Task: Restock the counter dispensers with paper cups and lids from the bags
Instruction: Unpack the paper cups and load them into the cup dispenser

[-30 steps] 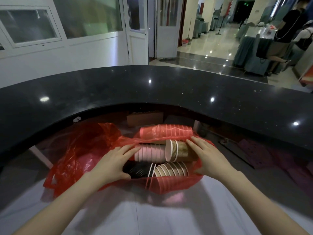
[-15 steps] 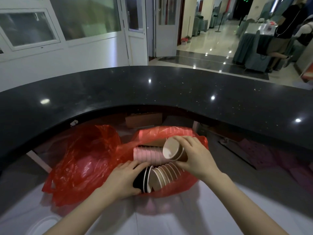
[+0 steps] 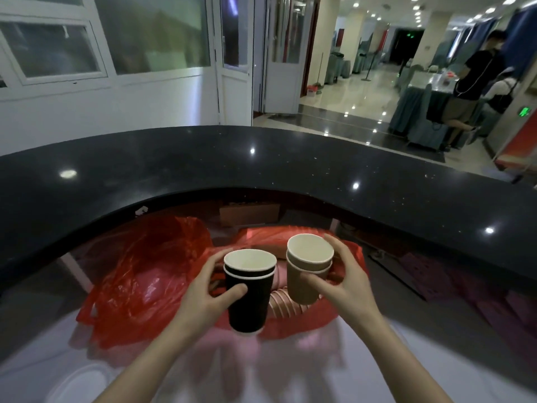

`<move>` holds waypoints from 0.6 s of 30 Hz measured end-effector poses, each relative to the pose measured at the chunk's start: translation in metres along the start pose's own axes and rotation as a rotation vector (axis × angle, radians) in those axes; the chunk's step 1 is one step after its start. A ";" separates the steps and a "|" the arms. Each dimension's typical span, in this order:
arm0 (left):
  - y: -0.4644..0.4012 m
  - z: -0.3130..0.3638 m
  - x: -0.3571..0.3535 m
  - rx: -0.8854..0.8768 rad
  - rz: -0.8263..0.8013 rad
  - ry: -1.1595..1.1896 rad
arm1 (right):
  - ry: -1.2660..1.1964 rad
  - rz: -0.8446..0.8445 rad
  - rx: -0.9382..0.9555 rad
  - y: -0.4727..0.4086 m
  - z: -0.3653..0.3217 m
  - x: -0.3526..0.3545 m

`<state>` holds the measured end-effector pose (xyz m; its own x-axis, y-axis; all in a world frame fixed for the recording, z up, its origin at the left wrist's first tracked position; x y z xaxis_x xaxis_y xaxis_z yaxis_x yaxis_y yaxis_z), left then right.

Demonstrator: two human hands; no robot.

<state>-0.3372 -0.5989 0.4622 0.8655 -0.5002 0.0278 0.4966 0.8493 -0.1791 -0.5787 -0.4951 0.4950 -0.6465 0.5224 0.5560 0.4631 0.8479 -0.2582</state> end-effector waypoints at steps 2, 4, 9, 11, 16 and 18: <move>0.012 0.005 0.003 -0.009 0.068 0.081 | -0.050 0.026 -0.035 0.012 -0.006 0.003; 0.025 0.009 0.009 -0.009 0.127 0.120 | -0.104 0.040 -0.071 0.023 -0.013 0.004; 0.073 0.017 0.045 -0.009 0.242 0.163 | -0.189 -0.025 -0.114 0.059 -0.046 -0.027; 0.105 0.021 0.067 0.008 0.320 0.195 | -0.231 -0.097 -0.104 0.076 -0.066 -0.049; 0.216 0.031 0.121 0.029 0.627 0.275 | -0.302 -0.324 -0.020 0.131 -0.111 -0.108; 0.273 0.040 0.137 0.017 0.763 0.273 | -0.301 -0.429 0.029 0.157 -0.131 -0.130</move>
<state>-0.0803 -0.4294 0.4566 0.9206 0.1961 -0.3377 -0.2212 0.9745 -0.0370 -0.3430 -0.4421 0.4858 -0.9219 0.1270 0.3659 0.1041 0.9912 -0.0816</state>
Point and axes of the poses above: each hand's wrist, its own y-axis away from the middle knuckle, its own x-axis out of the back of the hand, z = x × y, the point moved 4 cm from there along -y, towards the middle knuckle, and after that the axes turned 10 degrees about y, right-handed, at the moved point
